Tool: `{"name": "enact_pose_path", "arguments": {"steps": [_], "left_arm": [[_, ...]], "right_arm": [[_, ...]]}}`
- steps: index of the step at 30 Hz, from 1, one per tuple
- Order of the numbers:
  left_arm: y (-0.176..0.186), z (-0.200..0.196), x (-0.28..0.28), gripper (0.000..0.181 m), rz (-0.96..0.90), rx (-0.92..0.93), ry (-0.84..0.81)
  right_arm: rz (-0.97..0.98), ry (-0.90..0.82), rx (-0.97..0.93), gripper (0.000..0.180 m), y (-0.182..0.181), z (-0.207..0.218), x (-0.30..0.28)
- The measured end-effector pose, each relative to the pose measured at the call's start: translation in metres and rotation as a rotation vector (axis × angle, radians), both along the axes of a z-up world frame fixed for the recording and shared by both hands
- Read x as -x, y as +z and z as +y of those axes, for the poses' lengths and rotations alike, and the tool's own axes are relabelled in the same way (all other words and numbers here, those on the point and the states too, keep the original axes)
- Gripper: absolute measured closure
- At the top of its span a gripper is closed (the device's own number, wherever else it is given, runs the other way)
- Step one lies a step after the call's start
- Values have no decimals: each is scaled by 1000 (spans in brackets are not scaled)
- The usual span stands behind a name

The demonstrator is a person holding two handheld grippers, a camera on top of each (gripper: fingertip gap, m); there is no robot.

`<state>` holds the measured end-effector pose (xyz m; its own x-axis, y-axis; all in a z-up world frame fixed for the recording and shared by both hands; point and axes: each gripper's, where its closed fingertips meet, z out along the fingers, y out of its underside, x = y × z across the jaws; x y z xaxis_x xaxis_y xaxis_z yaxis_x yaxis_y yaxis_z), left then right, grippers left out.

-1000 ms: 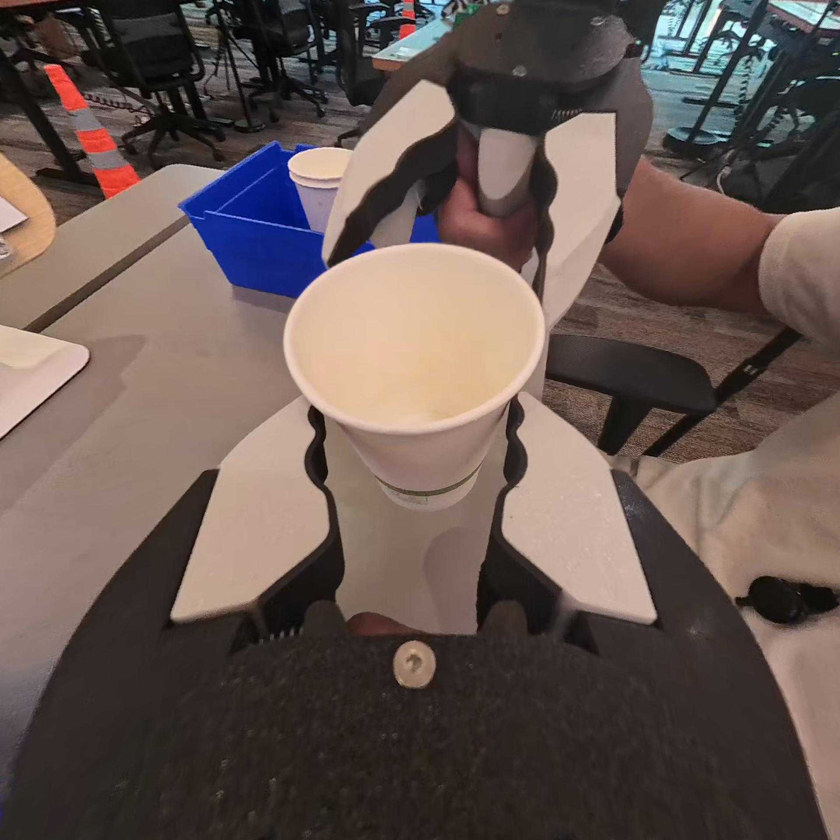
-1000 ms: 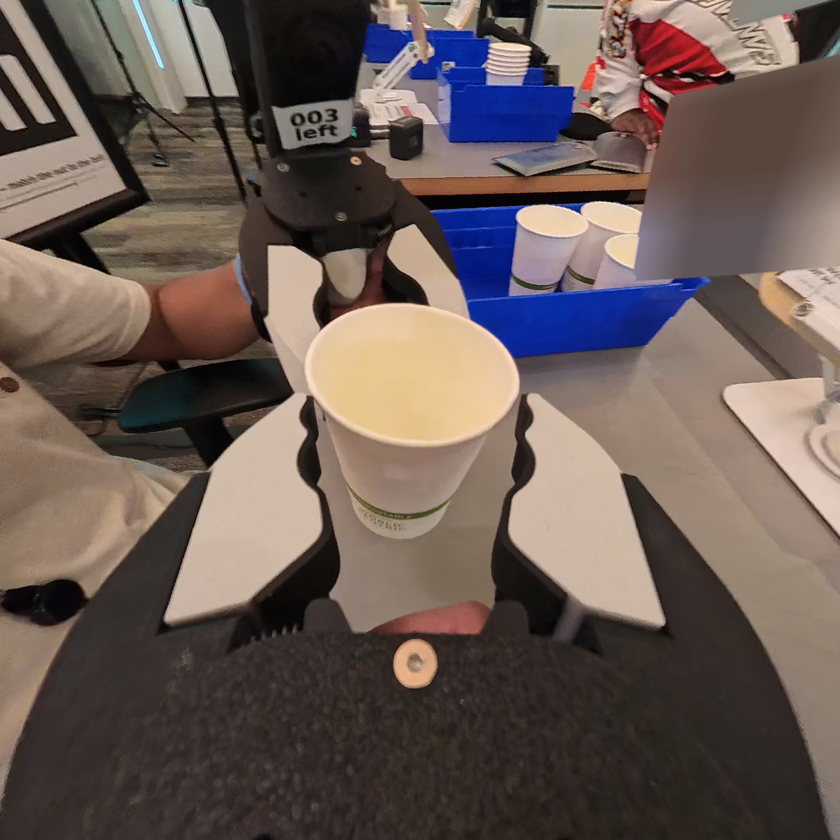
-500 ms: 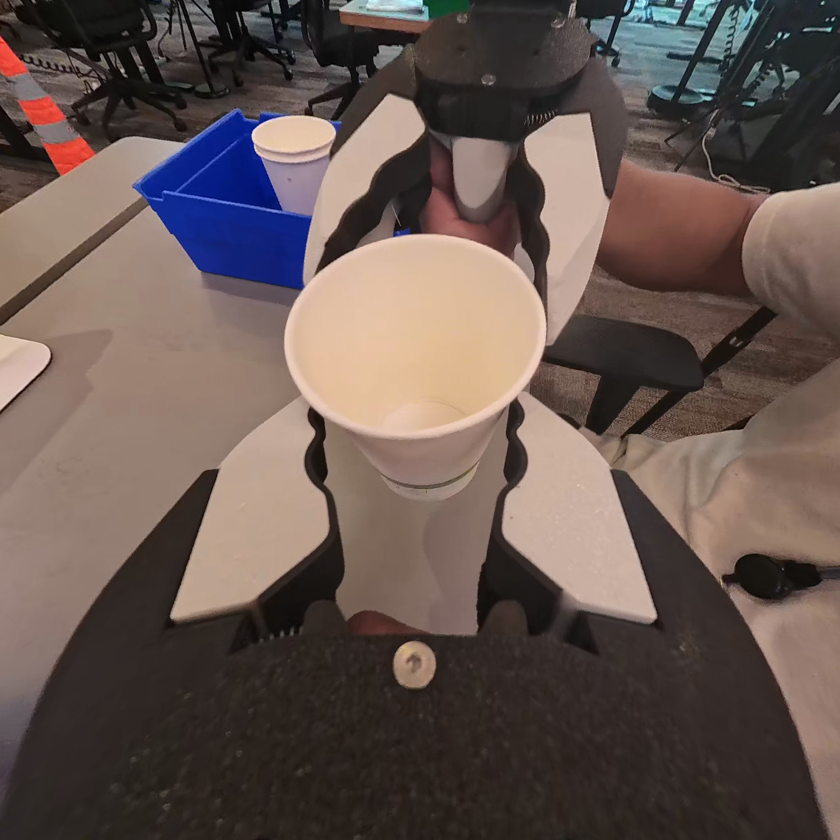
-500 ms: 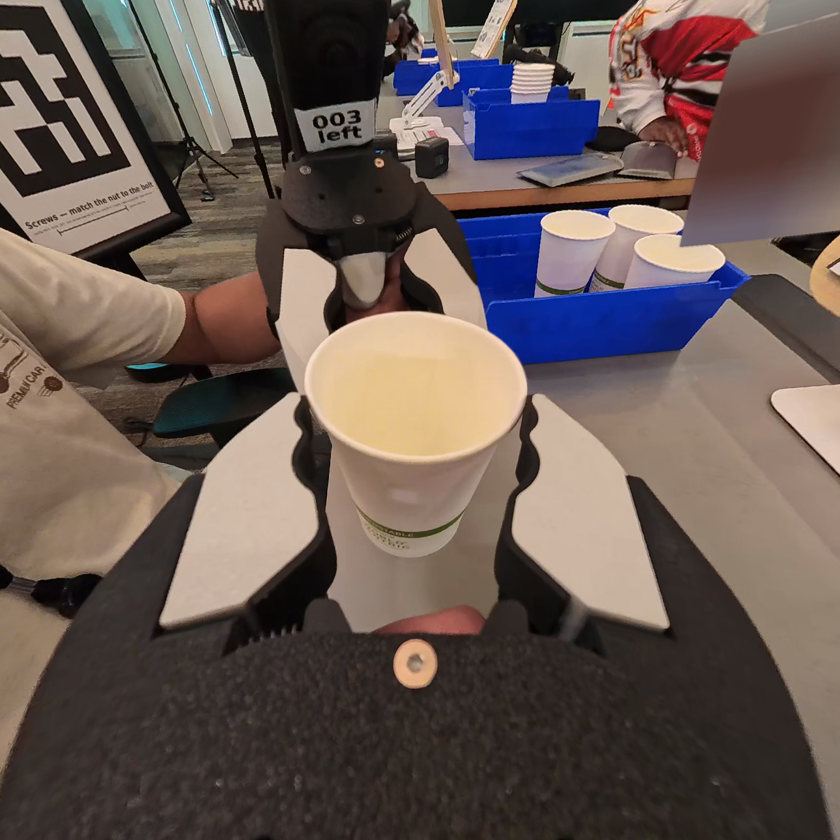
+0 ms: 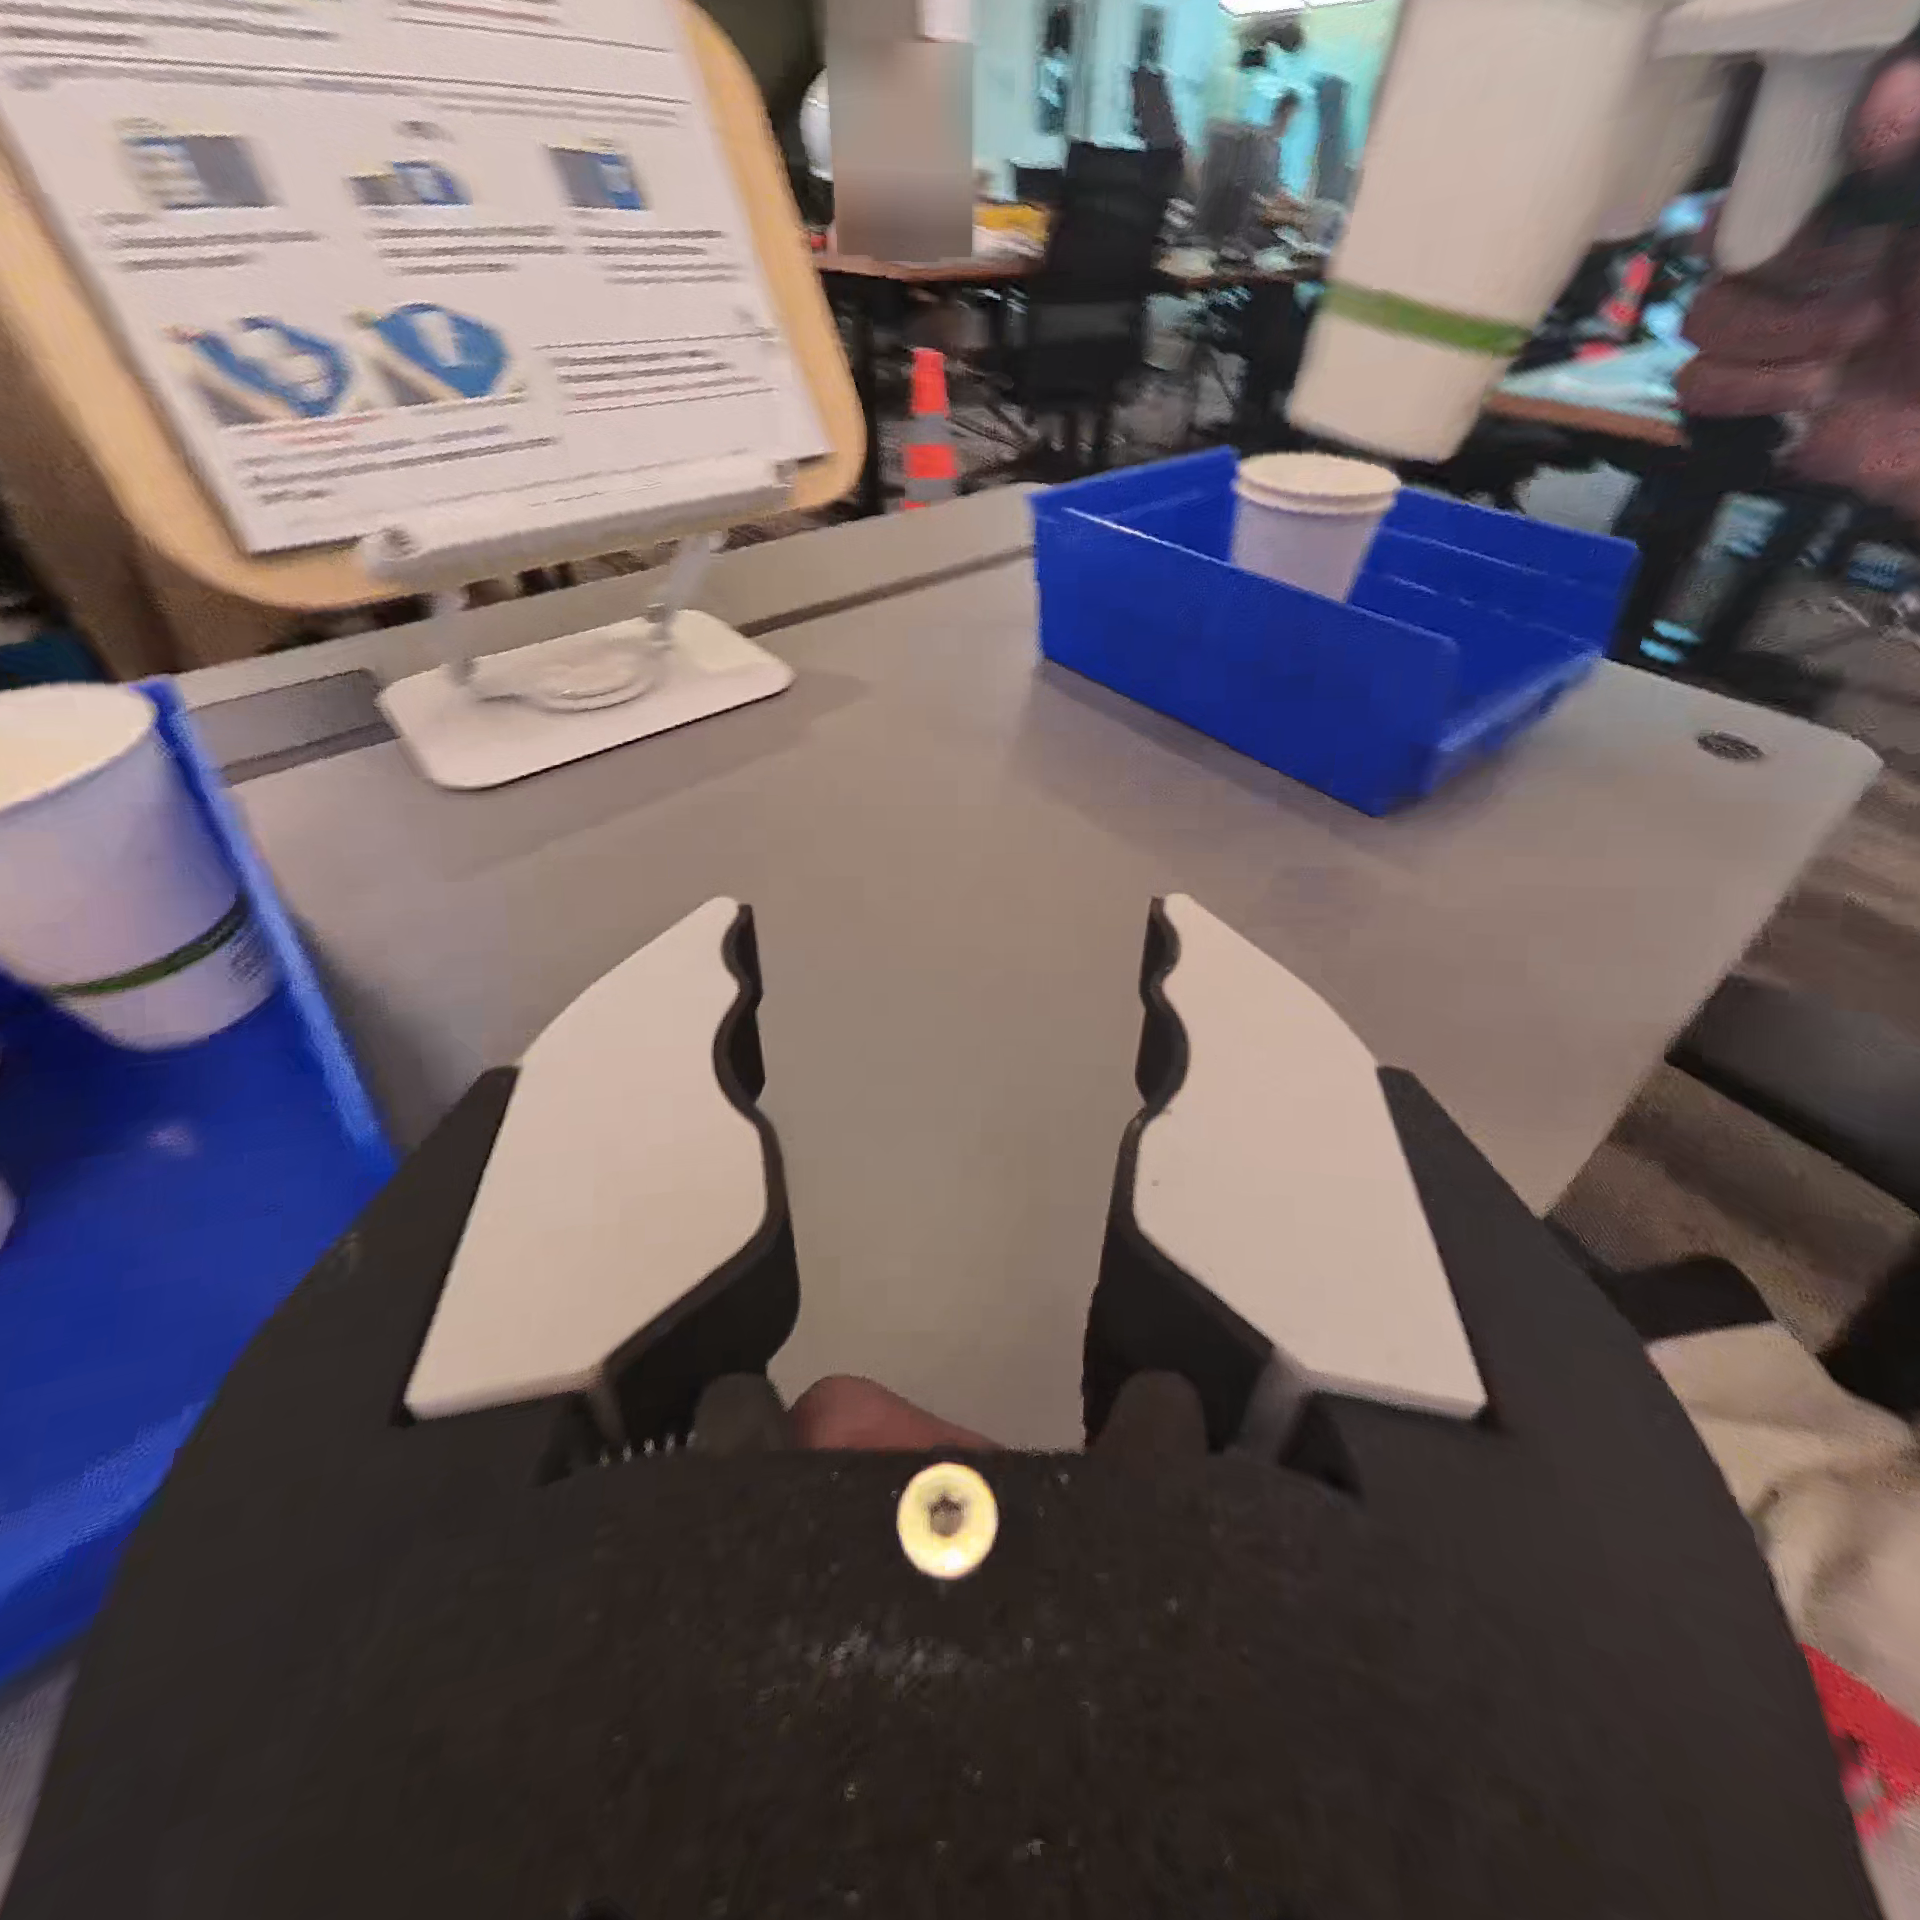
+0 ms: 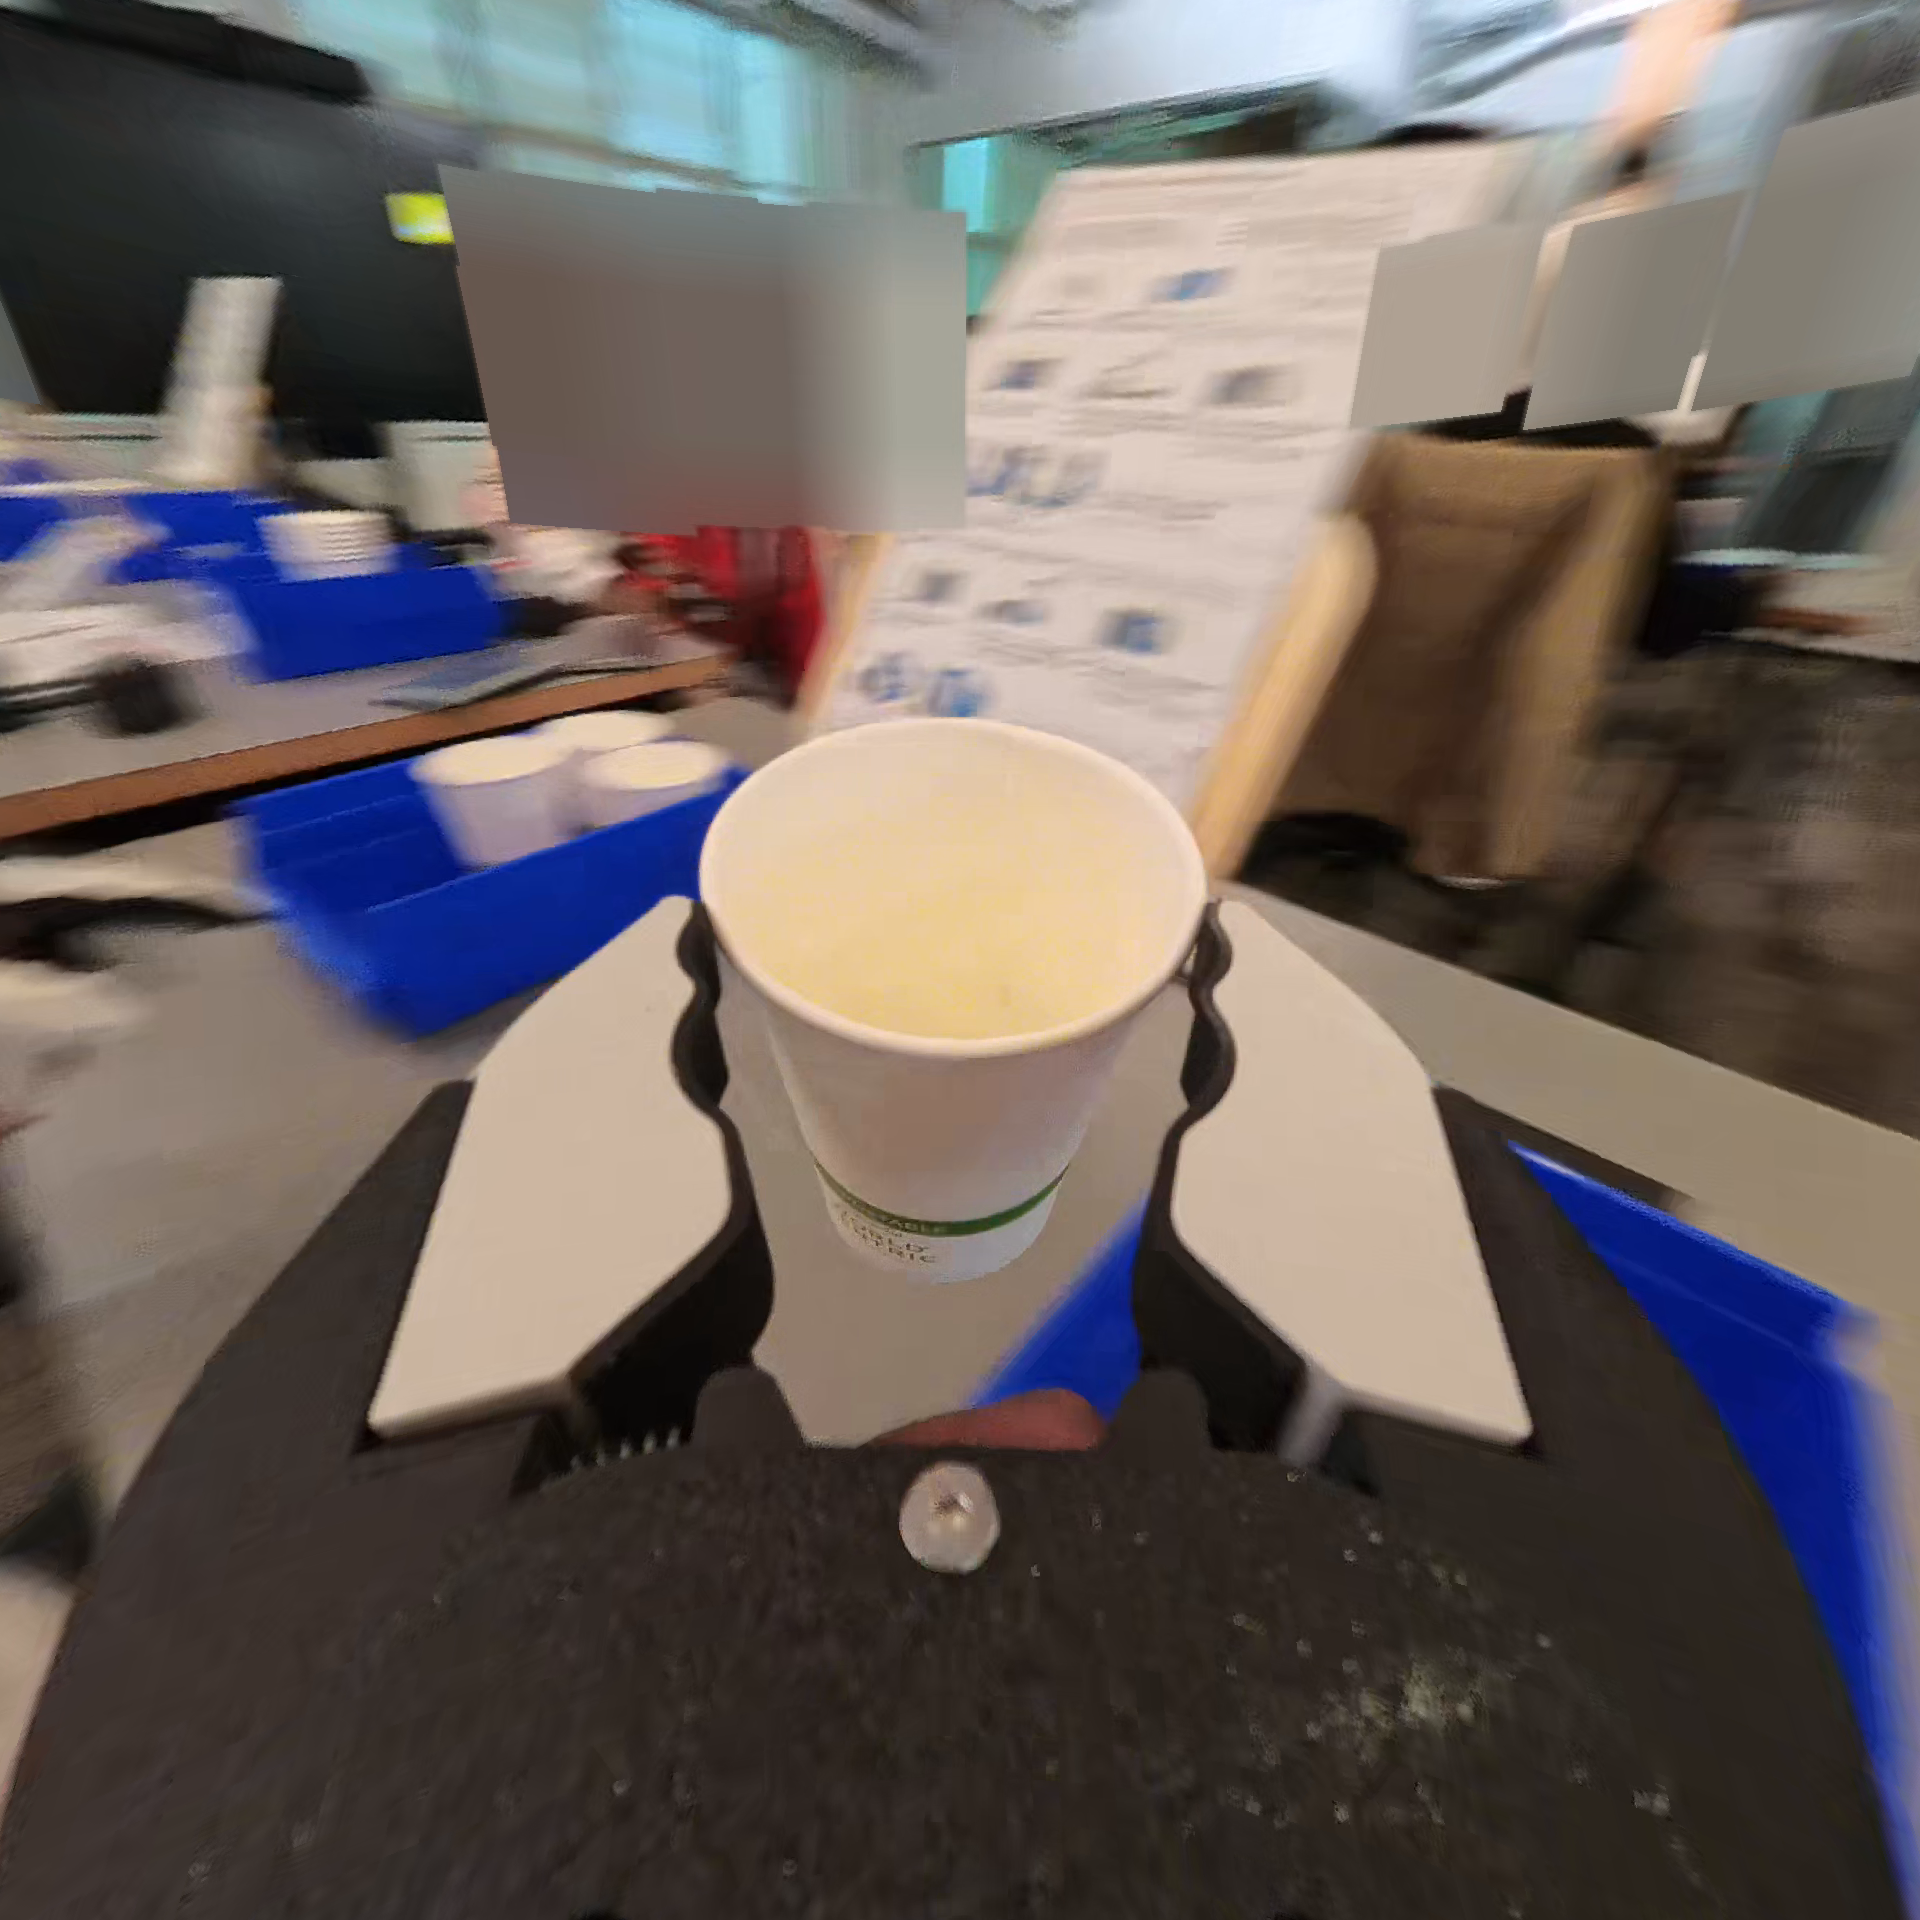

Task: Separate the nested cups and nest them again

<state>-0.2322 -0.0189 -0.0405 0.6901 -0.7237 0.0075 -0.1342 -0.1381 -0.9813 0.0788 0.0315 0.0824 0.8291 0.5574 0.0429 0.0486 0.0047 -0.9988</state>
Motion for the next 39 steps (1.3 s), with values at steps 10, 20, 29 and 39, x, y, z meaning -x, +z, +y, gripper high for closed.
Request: {"name": "enact_pose_path", "arguments": {"steps": [10,20,29,39], "left_arm": [[-17,-3,-1,113,-38,60,24],[-30,-7,-8,113,19,66,-5],[-38,-13,-16,113,54,73,-34],[-45,-14,-21,113,83,83,-49]], "right_arm": [[-77,-595,88,92,-46,80,-136],[-51,-626,308,91,-100,99,-151],[-124,-582,507,91,-141,88,-145],[-191,-507,574,90,-158,83,-139]]}}
